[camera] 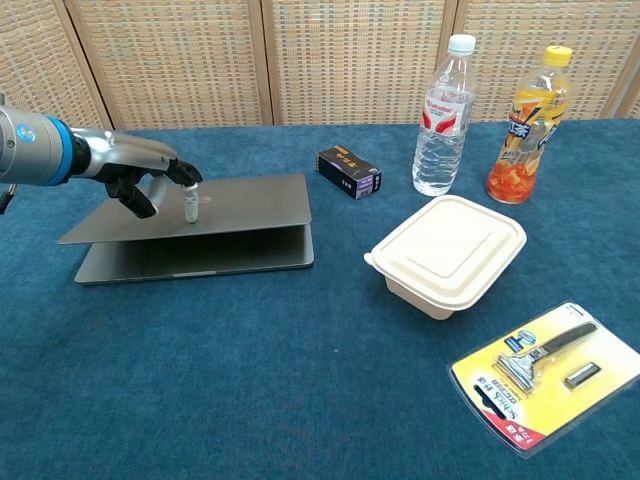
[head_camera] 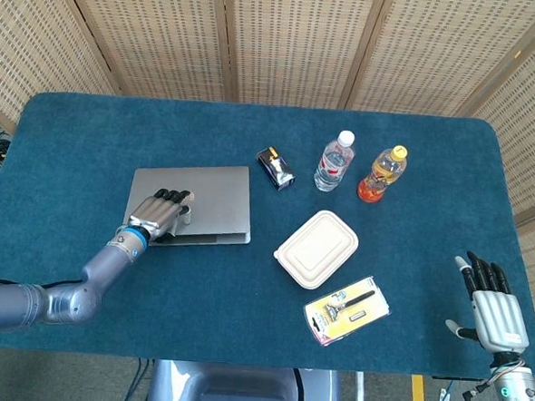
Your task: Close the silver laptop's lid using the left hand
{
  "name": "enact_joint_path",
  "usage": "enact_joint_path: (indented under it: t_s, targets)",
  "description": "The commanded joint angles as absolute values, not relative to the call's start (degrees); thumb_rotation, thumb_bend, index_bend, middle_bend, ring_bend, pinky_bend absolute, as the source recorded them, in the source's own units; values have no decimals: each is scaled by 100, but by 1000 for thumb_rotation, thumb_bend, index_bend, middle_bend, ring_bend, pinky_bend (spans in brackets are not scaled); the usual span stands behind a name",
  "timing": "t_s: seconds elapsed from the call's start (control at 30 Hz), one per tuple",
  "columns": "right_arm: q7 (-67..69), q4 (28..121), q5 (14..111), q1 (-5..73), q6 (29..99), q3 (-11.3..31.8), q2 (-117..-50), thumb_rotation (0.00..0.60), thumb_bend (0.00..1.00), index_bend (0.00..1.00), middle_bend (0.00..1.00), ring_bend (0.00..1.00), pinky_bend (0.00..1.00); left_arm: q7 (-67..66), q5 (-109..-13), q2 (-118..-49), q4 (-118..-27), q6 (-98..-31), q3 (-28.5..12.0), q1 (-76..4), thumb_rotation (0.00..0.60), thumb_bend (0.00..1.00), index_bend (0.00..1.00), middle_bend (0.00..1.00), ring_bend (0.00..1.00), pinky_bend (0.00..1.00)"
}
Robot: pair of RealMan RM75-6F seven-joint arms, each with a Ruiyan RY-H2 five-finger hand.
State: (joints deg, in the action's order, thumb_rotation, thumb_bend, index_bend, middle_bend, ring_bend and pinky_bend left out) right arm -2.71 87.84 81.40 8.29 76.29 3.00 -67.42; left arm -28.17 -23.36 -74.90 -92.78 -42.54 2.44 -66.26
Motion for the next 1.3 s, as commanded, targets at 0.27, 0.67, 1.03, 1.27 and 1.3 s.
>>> enact_joint_path:
  t_s: [0.27, 0.67, 1.03, 1.27, 1.3]
  targets:
    - [-244, 8783, 8140, 823, 7640, 305, -6731, 600, 28, 0, 0, 0, 0, -2897, -2265, -7647, -9227, -4280, 306, -6659, 600, 1000, 342, 13, 0, 0]
    - [-214, 8787, 8161, 817, 7657, 302, -6719, 600, 28, 0, 0, 0, 0, -3010, -2095, -7863, -9048, -4263, 427, -6680, 600, 1000, 342, 13, 0, 0]
    - [-217, 8800, 8171, 812, 7672, 301, -6716, 600, 28, 0, 0, 0, 0, -3003, -2110, -7864, -9028, -4293, 430, -6648, 600, 1000, 342, 13, 0, 0]
    - [-222, 8799, 8188, 810, 7684, 298, -6720, 600, 28, 0, 0, 0, 0, -2711, -2421, -7752, -9143, -4571, 225, -6444, 600, 1000, 343, 13, 0, 0]
    - [-221, 8797, 8185, 810, 7682, 299, -6721, 600, 28, 0, 0, 0, 0, -2630, -2501, -7704, -9183, -4630, 175, -6390, 600, 1000, 343, 13, 0, 0]
